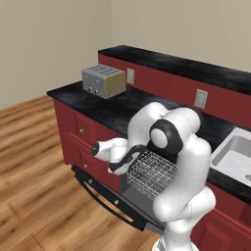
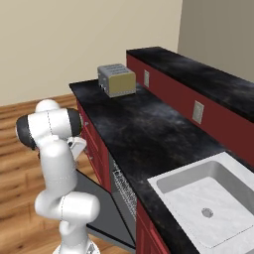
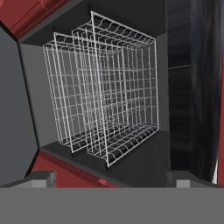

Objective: Open the dishwasher door and pull out the top rack.

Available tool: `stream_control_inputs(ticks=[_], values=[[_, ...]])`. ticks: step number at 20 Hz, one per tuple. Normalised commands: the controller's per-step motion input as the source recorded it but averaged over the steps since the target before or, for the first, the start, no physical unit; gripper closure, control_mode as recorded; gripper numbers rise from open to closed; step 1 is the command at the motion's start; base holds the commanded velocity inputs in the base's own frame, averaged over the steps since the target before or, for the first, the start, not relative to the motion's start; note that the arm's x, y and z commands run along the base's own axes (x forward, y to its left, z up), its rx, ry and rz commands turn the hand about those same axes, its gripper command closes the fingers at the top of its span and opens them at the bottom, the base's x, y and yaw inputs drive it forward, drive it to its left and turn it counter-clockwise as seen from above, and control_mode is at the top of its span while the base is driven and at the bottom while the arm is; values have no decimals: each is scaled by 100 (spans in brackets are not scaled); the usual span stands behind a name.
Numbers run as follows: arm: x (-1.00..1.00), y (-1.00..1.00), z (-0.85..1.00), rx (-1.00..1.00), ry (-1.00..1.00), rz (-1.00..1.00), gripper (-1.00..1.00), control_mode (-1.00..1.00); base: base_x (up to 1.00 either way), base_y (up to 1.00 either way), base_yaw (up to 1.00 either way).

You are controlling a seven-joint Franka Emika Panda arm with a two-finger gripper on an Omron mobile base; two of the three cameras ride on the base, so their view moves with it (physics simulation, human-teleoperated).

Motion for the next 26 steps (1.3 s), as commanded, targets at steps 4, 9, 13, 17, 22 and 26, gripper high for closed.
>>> stream_control_inputs(ticks=[4, 9, 13, 17, 22, 26], values=[[19, -14, -43, 0, 0, 0, -100, -100, 0, 0, 0], [19, -13, -40, 0, 0, 0, -100, -100, 0, 0, 0], [12, -16, -19, 0, 0, 0, -100, -100, 0, 0, 0], [15, -20, -13, -1, 0, 0, -100, -100, 0, 0, 0], [17, -21, -16, -1, 0, 0, -100, -100, 0, 0, 0], [15, -22, -21, -3, 0, 0, -100, -100, 0, 0, 0]])
